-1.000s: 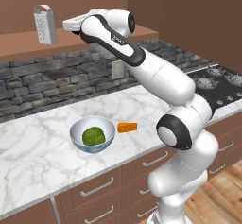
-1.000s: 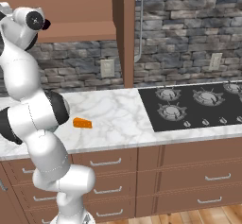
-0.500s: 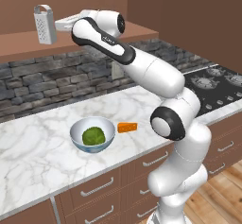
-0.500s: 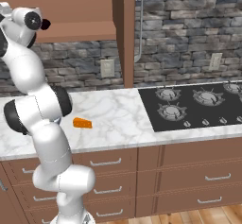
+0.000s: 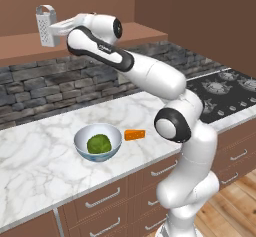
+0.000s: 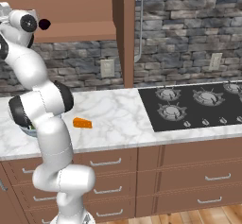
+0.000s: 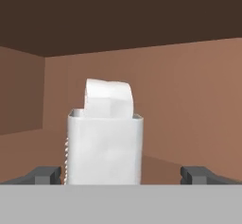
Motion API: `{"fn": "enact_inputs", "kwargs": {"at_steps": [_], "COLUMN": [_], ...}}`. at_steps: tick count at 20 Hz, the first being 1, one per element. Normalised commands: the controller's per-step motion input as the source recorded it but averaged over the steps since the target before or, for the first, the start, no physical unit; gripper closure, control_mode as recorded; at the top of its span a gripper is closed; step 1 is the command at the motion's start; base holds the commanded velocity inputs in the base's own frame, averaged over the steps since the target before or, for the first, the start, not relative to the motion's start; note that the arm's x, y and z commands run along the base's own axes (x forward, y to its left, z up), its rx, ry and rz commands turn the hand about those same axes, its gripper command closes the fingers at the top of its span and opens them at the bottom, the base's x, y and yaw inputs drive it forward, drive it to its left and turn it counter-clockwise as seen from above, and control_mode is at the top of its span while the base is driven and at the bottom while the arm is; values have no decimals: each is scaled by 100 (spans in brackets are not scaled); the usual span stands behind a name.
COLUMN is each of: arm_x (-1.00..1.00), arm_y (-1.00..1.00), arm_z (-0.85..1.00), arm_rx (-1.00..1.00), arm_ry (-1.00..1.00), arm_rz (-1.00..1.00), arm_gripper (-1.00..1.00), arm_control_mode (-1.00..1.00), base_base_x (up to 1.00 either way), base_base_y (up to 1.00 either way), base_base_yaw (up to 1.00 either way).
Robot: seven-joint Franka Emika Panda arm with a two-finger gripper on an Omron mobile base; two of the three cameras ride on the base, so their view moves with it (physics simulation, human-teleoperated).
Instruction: Pick the cheese from the fridge and the cheese grater from the cabinet and place them next to the salad bowl.
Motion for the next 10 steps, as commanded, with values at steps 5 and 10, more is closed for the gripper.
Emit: {"fn": "enact_inputs", "kwargs": {"at_steps": [5, 10], "arm_x": [0, 0], "arm_y": [26, 19], "arm_z": [0, -1], "arm_rx": [0, 0], "arm_ry": [-3, 0], "arm_rz": [-1, 0], "arm_gripper": [-100, -100], "arm_control_mode": [-100, -100], "base_base_x": [0, 0], "base_base_y": [0, 0], "base_base_yaw": [0, 0]}}
